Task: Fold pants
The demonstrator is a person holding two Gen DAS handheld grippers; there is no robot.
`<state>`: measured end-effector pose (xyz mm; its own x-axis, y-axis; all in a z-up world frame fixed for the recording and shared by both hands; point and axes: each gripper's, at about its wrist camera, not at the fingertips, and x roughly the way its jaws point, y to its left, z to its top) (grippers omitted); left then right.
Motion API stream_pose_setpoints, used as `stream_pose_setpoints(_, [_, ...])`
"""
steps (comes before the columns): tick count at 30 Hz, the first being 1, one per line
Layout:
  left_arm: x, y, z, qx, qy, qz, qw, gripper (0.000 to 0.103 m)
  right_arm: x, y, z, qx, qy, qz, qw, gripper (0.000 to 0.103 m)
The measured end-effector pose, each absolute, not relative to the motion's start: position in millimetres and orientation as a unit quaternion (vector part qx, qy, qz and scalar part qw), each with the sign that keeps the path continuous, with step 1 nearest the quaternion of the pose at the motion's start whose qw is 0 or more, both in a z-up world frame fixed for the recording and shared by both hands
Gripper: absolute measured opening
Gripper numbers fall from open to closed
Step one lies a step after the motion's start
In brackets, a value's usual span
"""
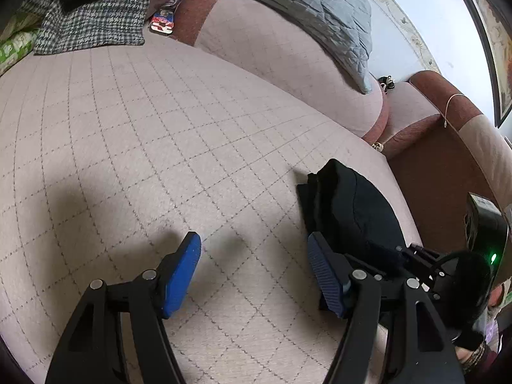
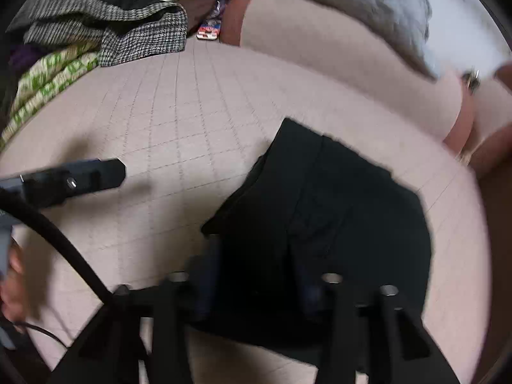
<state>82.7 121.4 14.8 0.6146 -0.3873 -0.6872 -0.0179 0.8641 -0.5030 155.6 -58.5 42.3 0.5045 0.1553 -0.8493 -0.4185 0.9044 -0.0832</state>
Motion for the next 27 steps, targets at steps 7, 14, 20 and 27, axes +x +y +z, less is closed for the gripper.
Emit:
stream_pose_setpoints(7, [85, 130, 13, -0.269, 0.424, -0.113, 0.857, 0.068, 141, -74, 55, -0.124, 0.486, 0.191, 0.844, 0.024])
stream_pose_setpoints(14, [82, 133, 12, -0.276, 0.425, -0.108, 0.855, 0.068, 135, -81, 42, -0.106, 0.504, 0.198, 0.834, 0.035])
stream_pose_setpoints(20, [77, 124, 27, -0.266, 0.413, -0.126, 0.862, 0.068, 105, -137, 73, 0.001, 0.493, 0.218, 0.843, 0.043])
stream_pose_setpoints(27, [106, 69, 71, -0.239, 0.413, -0.183, 0.859, 0.069, 89, -208, 81, 0.063, 0.455, 0.160, 0.874, 0.043])
